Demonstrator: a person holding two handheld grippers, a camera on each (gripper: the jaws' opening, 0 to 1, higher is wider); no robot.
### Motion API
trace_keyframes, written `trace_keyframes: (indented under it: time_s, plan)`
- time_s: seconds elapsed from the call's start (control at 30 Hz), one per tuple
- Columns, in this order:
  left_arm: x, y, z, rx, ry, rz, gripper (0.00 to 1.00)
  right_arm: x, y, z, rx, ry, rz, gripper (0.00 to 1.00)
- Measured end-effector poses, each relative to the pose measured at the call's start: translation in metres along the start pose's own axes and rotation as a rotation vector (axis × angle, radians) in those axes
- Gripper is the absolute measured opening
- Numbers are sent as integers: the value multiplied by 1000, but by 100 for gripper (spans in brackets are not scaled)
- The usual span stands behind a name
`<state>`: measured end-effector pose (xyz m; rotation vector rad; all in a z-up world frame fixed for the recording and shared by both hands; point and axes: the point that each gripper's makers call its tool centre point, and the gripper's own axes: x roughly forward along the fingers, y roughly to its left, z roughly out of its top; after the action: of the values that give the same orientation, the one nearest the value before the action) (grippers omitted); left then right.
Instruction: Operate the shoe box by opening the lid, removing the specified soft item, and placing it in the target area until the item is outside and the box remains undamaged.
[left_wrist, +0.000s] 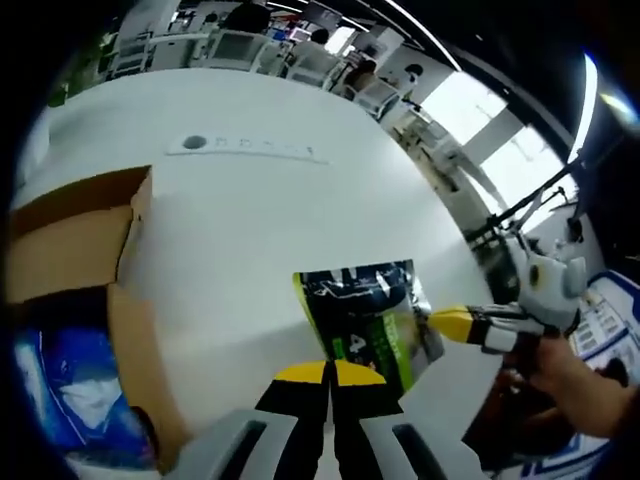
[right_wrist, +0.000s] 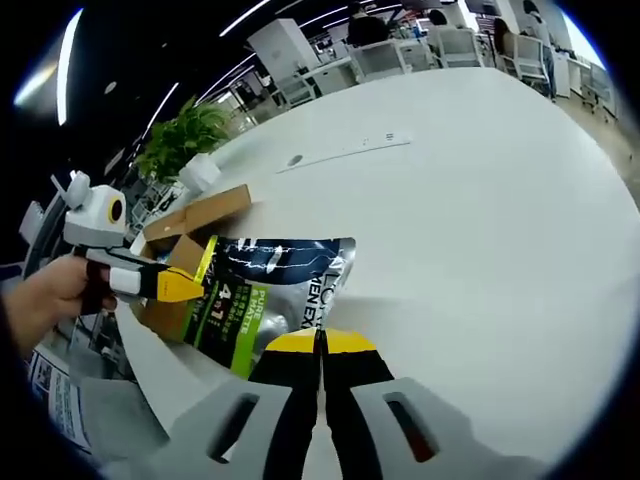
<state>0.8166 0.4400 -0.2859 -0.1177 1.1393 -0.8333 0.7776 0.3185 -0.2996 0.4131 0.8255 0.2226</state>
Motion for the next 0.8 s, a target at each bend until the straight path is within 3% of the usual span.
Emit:
trace_keyframes:
  time_s: [0.43, 0.8]
  plan:
    - [23, 16, -9, 17, 83, 64, 0, 28, -15, -10, 7, 46, -10, 0]
    - [39, 25, -12, 49, 130, 79, 0, 36, -22, -8, 14, 61, -23, 0]
